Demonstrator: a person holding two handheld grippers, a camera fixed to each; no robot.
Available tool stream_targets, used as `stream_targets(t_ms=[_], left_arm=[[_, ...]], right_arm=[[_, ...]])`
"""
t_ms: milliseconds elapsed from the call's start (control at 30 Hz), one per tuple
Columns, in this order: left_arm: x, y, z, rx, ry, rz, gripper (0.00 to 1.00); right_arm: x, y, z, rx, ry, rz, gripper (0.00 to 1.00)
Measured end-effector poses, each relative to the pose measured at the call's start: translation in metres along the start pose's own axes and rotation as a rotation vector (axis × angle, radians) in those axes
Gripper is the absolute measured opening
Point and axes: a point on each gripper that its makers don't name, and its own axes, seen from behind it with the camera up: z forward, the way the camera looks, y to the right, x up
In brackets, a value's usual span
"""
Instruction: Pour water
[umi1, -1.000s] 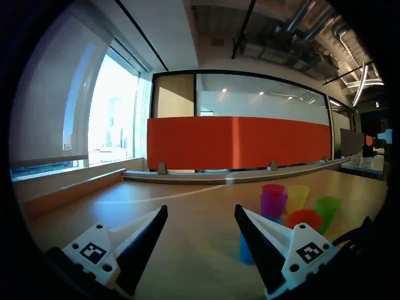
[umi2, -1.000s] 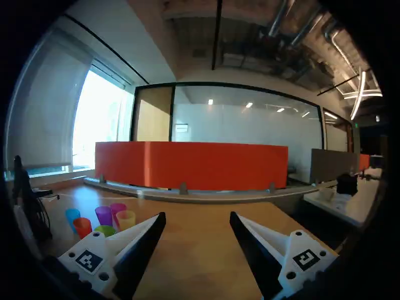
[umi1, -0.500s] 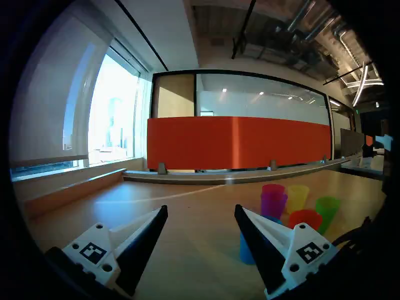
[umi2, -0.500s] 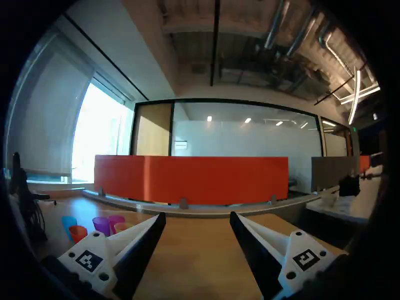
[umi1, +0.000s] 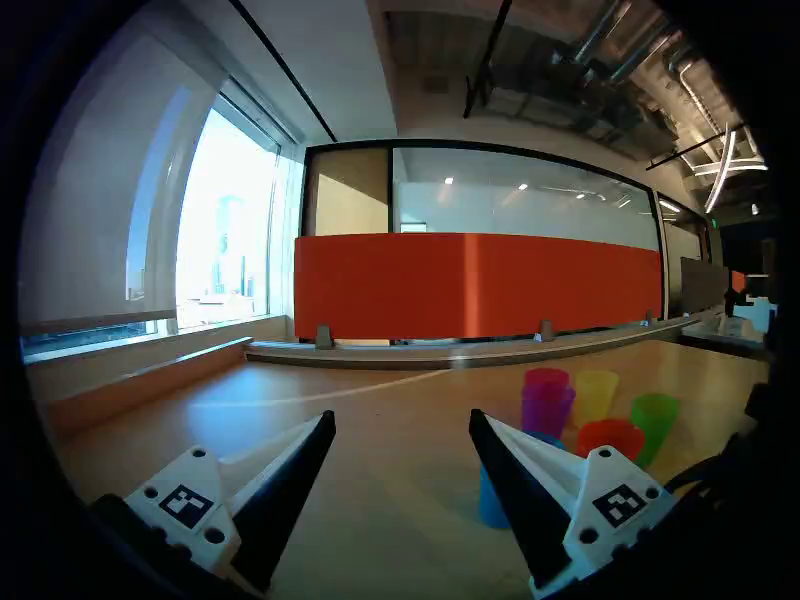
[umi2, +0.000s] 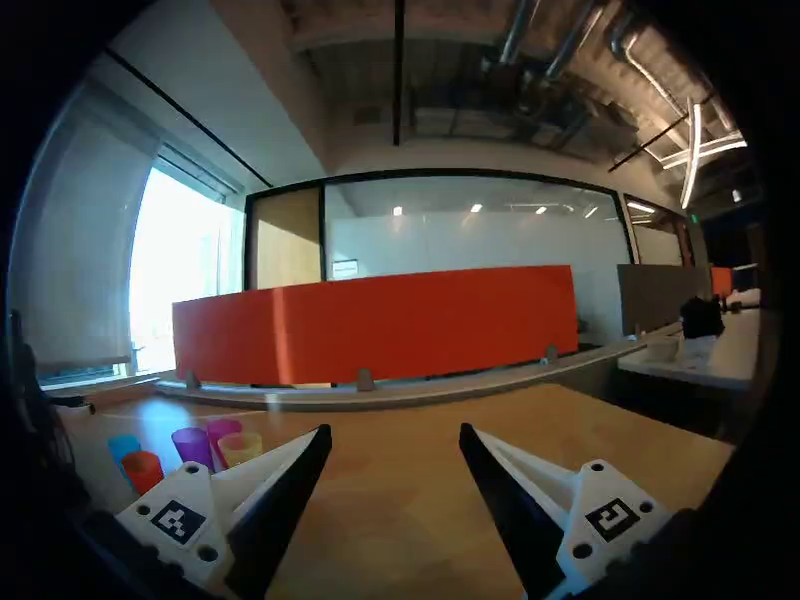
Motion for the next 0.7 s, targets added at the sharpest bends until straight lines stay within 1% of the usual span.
stream_targets(t_ms=[200, 400, 700], left_arm=[[0.0, 0.0, 0.0, 0.0, 0.0, 0.0, 1.0], [0.0, 0.0, 0.0, 0.0, 0.0, 0.0, 1.0], [0.0, 0.0, 0.0, 0.0, 0.0, 0.0, 1.0]], right_arm=[[-0.011, -0.005, 0.009, -0.006, 0.006, -0.005, 0.99], [-0.015, -0.011, 0.012, 0.01, 0.008, -0.015, 0.99], [-0.025, -0.007, 0.013, 0.006, 0.008, -0.06, 0.99]])
